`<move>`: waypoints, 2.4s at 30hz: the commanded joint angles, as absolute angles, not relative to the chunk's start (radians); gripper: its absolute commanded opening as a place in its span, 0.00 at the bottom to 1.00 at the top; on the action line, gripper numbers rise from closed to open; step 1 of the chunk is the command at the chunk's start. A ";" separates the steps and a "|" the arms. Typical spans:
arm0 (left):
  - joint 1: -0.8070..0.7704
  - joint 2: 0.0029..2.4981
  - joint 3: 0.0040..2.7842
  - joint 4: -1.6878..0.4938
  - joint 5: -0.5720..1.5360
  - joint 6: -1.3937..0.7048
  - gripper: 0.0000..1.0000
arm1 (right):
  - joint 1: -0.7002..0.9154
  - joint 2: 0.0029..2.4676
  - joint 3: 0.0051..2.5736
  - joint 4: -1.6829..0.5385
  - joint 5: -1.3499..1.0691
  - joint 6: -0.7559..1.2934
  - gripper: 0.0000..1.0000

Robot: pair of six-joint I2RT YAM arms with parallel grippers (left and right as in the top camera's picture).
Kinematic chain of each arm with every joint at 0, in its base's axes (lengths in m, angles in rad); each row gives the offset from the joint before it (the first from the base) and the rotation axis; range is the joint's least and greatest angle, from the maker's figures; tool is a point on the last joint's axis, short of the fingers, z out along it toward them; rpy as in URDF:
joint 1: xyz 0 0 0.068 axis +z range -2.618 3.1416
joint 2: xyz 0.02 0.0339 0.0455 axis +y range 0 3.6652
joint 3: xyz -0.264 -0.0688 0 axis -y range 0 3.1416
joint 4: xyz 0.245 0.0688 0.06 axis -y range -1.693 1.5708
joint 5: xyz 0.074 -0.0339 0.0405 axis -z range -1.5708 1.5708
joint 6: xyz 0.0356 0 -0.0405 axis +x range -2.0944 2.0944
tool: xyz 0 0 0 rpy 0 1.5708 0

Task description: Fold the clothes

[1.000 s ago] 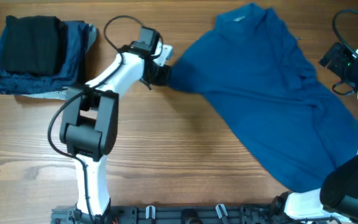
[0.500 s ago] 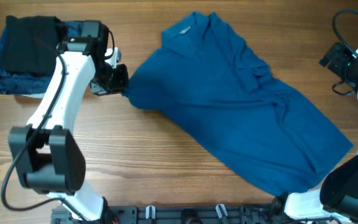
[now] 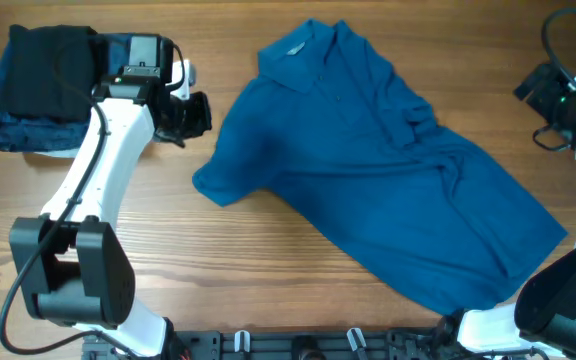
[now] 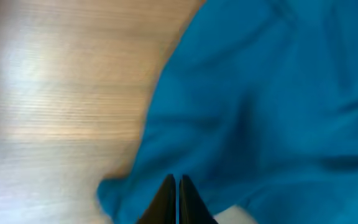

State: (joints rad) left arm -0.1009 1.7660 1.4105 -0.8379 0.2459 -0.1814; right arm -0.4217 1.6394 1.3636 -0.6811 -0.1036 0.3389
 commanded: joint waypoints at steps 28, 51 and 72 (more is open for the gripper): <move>-0.219 2.258 1.410 -0.305 -0.038 -0.102 0.04 | -0.206 1.720 1.081 -0.939 -0.078 0.396 0.48; -0.088 2.257 1.410 -0.304 0.086 -0.143 0.17 | -0.178 1.810 1.249 -0.926 -0.316 -0.058 0.36; -0.088 2.257 1.410 -0.305 0.101 -0.143 0.25 | 0.001 1.853 1.149 -0.638 -0.212 -0.182 0.43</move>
